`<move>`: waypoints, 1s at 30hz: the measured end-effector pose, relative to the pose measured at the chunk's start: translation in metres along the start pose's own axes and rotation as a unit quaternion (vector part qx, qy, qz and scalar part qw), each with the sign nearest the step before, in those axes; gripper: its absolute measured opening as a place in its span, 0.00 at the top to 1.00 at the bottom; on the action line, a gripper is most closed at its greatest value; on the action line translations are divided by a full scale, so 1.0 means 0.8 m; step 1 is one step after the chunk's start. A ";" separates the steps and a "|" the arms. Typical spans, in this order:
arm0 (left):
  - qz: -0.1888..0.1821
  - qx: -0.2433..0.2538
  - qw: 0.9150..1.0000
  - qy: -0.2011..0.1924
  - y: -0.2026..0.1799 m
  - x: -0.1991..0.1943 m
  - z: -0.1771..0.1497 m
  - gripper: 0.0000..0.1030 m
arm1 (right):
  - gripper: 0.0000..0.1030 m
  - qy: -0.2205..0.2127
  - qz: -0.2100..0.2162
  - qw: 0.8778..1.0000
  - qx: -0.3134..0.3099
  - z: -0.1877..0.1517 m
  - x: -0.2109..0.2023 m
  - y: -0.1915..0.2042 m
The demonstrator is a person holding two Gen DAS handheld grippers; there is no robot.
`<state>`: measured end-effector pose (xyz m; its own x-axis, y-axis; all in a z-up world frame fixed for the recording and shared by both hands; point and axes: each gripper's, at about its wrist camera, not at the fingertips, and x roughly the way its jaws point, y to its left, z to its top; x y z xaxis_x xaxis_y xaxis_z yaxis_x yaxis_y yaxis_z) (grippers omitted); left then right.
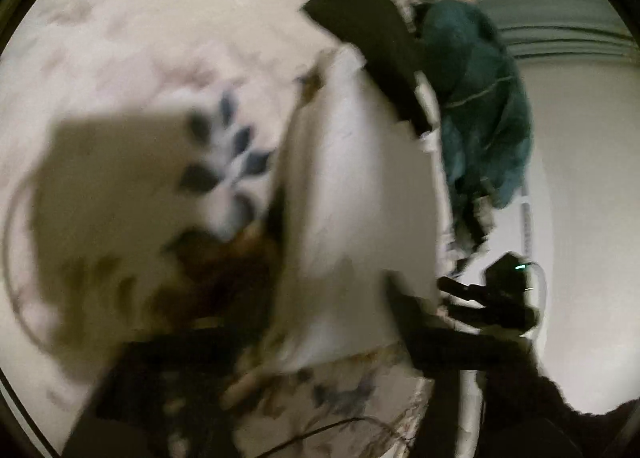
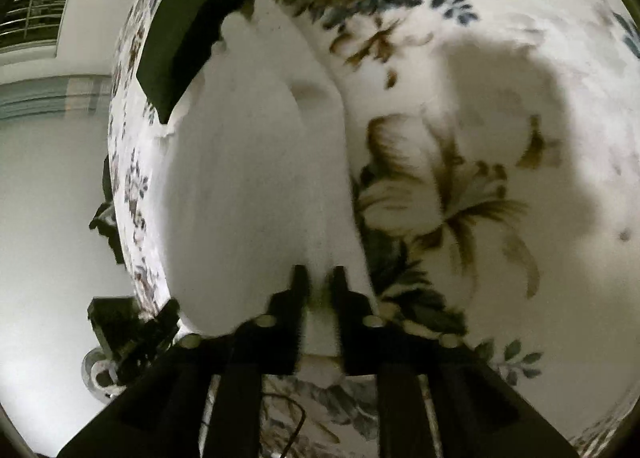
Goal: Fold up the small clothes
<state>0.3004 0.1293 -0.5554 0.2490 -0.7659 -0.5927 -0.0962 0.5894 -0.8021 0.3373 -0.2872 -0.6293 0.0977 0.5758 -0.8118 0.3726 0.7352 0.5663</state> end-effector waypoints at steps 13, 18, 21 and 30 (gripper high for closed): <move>-0.010 -0.033 0.997 0.067 0.008 0.117 0.056 0.29 | 0.00 0.073 0.139 0.987 0.019 0.068 0.096 -0.037; -0.012 -0.016 0.998 0.054 -0.007 0.118 0.055 0.44 | 0.25 0.090 0.175 0.980 0.008 0.060 0.109 -0.023; -0.012 0.003 1.000 0.026 -0.030 0.112 0.055 0.69 | 0.44 0.077 0.158 0.984 0.014 0.052 0.111 -0.015; -0.038 0.067 0.997 -0.006 -0.153 0.061 0.087 0.70 | 0.52 0.017 0.176 0.984 -0.022 0.040 0.014 0.046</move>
<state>0.3918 0.0377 -0.4814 0.2623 -0.8069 -0.5293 0.0532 0.5598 -0.8269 0.3815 -0.2649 -0.6218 0.1816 0.8088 -0.5593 0.2807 0.5025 0.8178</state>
